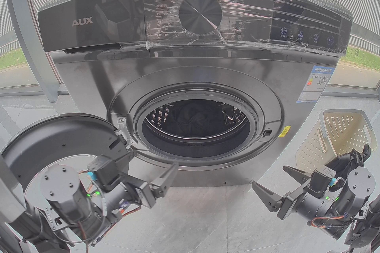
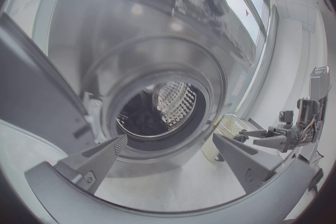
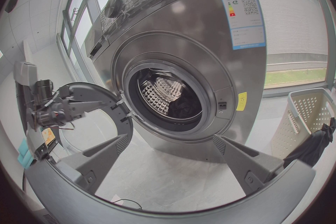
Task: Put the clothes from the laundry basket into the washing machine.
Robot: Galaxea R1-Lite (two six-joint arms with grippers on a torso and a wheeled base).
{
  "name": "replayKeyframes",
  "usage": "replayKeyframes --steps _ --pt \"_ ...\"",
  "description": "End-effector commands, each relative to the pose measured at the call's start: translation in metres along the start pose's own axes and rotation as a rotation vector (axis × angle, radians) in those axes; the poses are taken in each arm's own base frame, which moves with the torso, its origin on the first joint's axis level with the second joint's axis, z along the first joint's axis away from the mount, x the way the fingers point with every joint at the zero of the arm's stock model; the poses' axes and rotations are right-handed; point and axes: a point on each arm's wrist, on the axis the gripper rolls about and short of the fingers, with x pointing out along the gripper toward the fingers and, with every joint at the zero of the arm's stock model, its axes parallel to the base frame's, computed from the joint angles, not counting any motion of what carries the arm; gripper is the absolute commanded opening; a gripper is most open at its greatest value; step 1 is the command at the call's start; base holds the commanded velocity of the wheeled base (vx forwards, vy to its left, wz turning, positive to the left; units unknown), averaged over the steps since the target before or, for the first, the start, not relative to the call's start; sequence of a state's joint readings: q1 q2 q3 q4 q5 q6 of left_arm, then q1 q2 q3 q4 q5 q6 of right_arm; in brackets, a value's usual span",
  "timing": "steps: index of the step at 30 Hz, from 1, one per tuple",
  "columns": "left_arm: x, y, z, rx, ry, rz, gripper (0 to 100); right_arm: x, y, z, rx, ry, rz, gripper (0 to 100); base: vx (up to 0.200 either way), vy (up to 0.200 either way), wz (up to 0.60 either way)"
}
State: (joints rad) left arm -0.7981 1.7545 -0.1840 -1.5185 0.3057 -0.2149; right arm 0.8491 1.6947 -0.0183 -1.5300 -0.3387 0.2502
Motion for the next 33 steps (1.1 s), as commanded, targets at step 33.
replayKeyframes --steps 33 --pt "-0.080 0.058 0.038 0.114 -0.150 0.349 100 -0.095 -0.074 0.042 -0.127 -0.109 -0.302 100 -0.194 0.000 0.00"
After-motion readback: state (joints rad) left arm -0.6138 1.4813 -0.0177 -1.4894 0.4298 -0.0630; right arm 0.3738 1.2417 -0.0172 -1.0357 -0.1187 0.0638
